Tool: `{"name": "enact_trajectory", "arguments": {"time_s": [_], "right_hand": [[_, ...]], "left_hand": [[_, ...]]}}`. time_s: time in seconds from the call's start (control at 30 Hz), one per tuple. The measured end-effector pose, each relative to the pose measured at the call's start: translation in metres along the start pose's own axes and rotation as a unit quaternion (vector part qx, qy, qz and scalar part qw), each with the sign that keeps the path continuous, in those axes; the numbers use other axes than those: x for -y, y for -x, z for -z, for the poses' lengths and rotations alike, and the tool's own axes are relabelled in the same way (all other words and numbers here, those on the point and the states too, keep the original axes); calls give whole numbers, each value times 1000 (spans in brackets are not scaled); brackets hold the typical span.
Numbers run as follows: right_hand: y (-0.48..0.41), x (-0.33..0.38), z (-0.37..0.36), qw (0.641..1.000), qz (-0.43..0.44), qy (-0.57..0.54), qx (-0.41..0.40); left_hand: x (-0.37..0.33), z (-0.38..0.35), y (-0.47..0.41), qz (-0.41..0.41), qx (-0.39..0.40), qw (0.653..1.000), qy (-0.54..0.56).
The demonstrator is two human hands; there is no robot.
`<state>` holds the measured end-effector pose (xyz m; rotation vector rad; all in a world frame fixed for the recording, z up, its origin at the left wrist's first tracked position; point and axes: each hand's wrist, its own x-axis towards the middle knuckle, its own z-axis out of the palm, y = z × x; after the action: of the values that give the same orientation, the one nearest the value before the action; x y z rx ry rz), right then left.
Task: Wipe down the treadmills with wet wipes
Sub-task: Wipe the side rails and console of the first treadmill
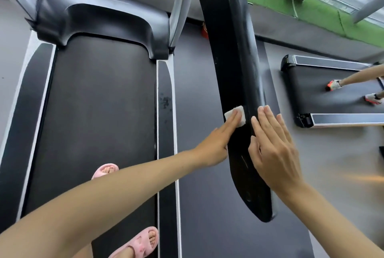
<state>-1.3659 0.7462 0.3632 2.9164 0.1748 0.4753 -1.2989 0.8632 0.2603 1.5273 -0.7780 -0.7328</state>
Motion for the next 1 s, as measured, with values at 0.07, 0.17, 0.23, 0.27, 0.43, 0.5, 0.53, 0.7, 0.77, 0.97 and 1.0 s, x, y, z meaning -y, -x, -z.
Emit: {"name": "enact_trajectory", "arguments": {"time_s": [0.07,0.17,0.23,0.27,0.43,0.5,0.53,0.7,0.77,0.97,1.0], "right_hand": [[9,-2,1,1000,6,13,24],[14,2,-3,999,-11,8,39],[14,8,-8,999,-31,-2,32],[14,11,-11,999,-40,-6,29],[17,13,-15,997,-66,-32,13],[18,13,-15,997,-69,-42,11],[19,13,-15,997,-69,-46,10],[18,15,-16,996,-79,-37,2],[19,16,-16,997,-77,-28,5],[19,14,-19,997,-72,3,15],[19,15,-19,997,-74,3,16]], "left_hand": [[-1,9,-17,32,-38,998,29],[-6,8,-27,63,-80,993,57],[-6,-13,-12,56,-77,995,42],[-7,-23,-1,48,-65,996,29],[0,-5,-6,41,-33,999,11],[-6,10,-24,41,-58,996,51],[-11,10,-27,46,-73,995,58],[-2,-33,3,-5,-77,997,-12],[4,-28,-1,-6,-86,996,-36],[-16,26,-57,35,-117,992,39],[-17,28,-58,29,-122,992,33]]}}
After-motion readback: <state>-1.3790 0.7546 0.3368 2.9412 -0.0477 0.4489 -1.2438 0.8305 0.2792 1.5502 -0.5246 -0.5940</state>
